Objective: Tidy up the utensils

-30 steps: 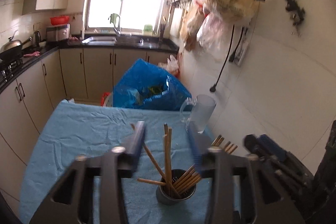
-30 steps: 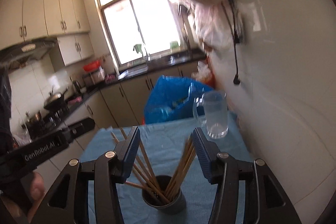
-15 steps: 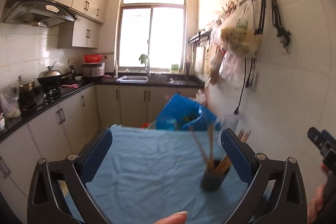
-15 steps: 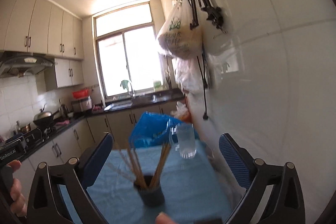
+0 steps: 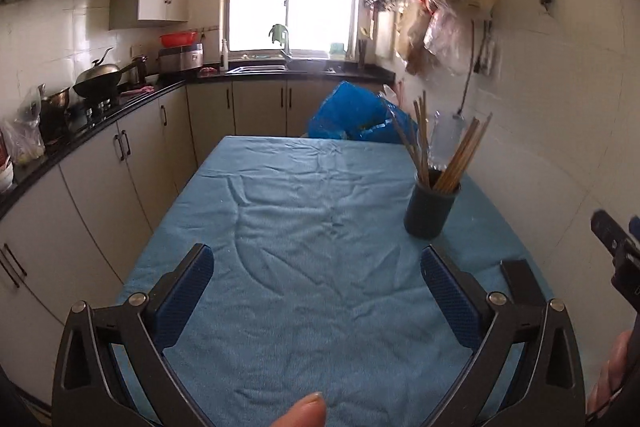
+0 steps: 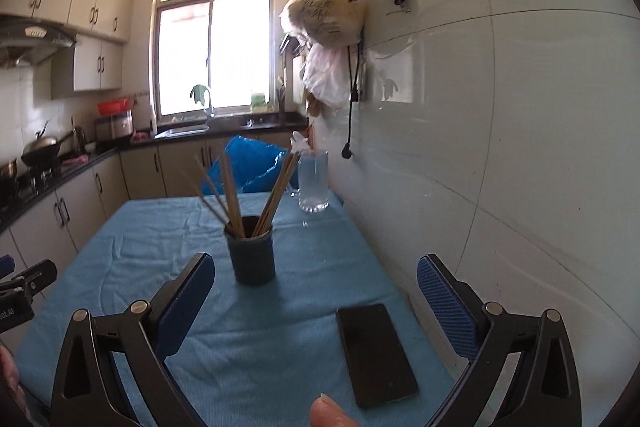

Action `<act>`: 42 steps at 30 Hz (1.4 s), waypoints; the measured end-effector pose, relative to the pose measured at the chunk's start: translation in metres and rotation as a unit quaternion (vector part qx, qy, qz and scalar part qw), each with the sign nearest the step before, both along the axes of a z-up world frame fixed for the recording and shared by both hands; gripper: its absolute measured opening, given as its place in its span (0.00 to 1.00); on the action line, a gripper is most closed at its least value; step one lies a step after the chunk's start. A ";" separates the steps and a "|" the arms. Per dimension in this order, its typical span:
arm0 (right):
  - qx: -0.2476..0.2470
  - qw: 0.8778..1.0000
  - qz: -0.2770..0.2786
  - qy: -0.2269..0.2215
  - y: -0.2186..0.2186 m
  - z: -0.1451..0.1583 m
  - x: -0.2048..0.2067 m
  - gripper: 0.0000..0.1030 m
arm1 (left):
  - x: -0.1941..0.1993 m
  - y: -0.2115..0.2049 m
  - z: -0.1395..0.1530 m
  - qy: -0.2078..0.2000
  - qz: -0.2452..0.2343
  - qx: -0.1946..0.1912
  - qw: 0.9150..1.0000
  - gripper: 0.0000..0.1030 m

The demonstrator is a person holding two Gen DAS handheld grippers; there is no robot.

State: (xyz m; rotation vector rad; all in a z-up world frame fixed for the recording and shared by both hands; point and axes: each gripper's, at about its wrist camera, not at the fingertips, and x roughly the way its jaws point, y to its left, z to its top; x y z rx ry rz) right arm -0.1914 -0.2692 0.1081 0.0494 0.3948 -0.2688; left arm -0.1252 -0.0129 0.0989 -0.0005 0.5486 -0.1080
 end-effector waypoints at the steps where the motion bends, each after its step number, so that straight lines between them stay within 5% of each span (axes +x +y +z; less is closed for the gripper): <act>1: -0.002 1.000 0.002 0.003 0.002 -0.002 -0.001 1.00 | -0.001 -0.002 -0.001 0.002 -0.007 0.003 1.000 1.00; 21: 0.002 0.999 0.007 0.034 0.011 -0.010 0.009 1.00 | 0.002 -0.015 -0.003 -0.002 -0.021 0.025 0.999 1.00; 42: 0.009 0.999 0.013 0.052 0.013 -0.014 0.016 1.00 | 0.002 -0.013 -0.006 -0.001 0.017 0.050 0.999 1.00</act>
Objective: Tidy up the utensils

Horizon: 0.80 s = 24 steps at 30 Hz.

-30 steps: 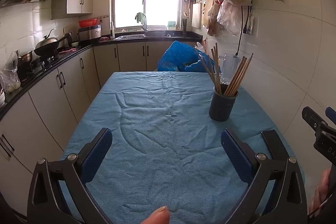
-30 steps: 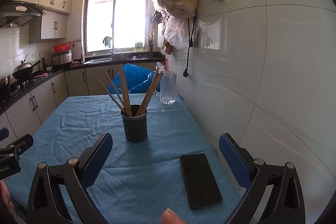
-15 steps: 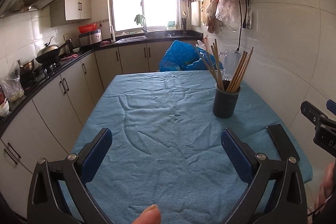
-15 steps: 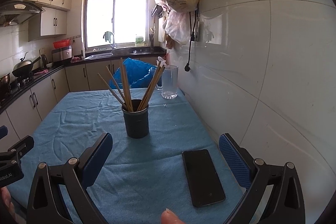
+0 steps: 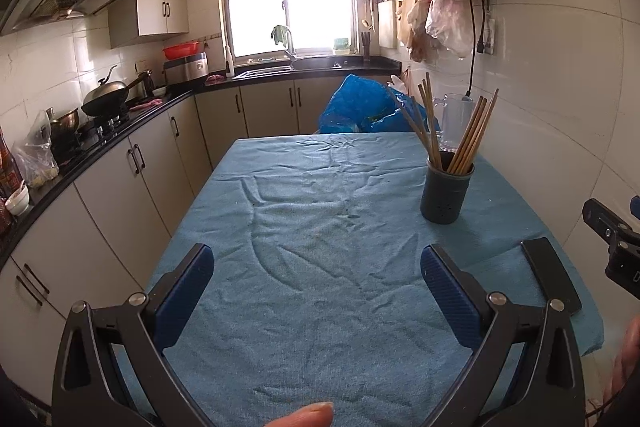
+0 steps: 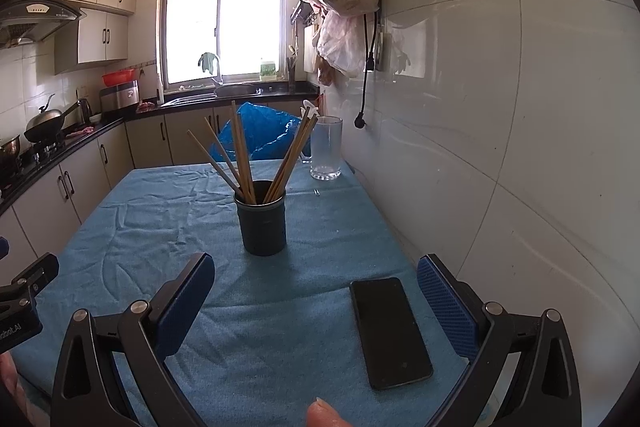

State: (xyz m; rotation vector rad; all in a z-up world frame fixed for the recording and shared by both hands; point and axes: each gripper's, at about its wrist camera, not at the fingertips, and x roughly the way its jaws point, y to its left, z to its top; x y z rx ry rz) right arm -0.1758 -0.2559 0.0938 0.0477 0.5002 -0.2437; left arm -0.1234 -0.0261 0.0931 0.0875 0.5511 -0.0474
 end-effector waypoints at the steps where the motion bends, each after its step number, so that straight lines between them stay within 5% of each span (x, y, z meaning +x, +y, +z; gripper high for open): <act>1: 0.000 1.000 0.001 0.001 0.000 0.000 0.001 1.00 | 0.000 0.000 0.000 0.001 0.001 0.000 1.000 1.00; 24: 0.003 1.000 0.005 0.018 0.004 -0.005 0.005 1.00 | -0.001 0.004 -0.005 0.004 0.005 0.004 1.000 1.00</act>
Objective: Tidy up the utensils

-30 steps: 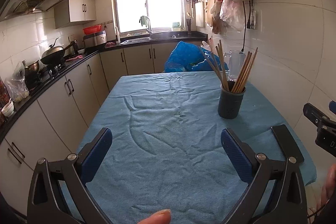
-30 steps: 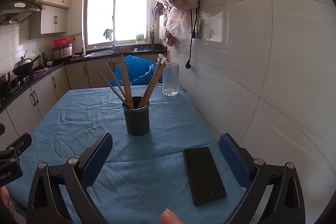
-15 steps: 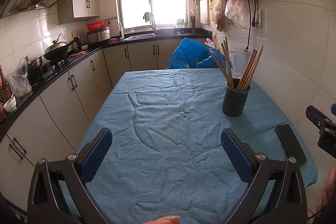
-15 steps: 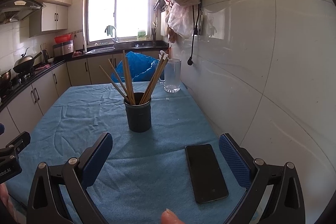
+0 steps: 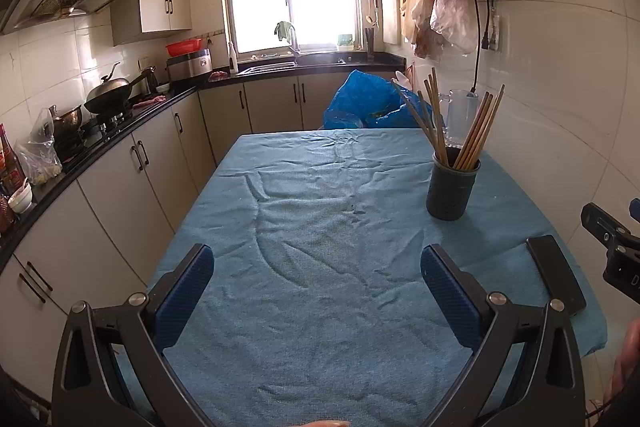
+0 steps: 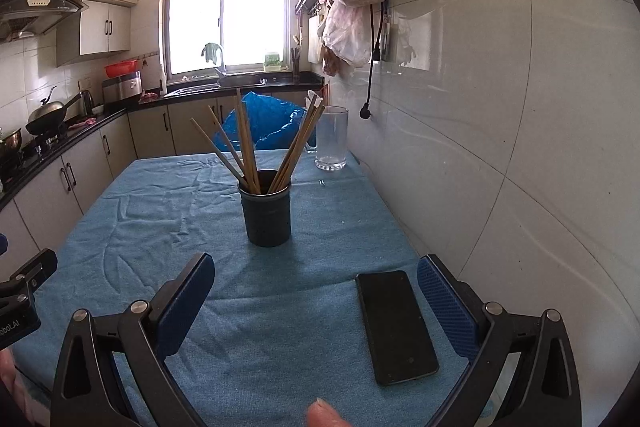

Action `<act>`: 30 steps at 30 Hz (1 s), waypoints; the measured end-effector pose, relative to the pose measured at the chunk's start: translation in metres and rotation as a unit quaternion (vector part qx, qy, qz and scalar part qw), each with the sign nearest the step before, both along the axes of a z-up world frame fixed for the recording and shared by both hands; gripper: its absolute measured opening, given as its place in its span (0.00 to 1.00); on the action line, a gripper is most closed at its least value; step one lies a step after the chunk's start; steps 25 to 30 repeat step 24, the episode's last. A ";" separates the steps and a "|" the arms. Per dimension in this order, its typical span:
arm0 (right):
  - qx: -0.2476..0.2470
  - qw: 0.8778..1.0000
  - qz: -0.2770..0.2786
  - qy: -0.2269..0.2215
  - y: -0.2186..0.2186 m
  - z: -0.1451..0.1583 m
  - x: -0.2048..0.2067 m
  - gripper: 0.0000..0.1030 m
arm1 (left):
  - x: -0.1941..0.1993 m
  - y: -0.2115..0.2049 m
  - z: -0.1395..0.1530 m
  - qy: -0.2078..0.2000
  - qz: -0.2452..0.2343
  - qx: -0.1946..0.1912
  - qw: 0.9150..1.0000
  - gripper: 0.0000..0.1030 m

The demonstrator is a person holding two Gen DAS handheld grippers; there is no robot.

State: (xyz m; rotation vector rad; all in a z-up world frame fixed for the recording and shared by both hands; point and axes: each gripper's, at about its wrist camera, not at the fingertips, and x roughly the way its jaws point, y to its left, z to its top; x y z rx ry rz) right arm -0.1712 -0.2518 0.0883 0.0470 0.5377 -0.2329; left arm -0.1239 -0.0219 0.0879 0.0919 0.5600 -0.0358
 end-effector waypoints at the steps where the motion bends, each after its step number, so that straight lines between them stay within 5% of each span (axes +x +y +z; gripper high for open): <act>1: 0.000 1.000 0.000 0.000 0.000 0.000 0.000 1.00 | 0.000 0.000 0.000 0.000 0.000 0.000 1.000 1.00; 30: 0.010 1.000 0.007 0.016 0.004 -0.009 0.008 1.00 | -0.003 0.005 0.003 -0.001 0.020 0.004 1.000 1.00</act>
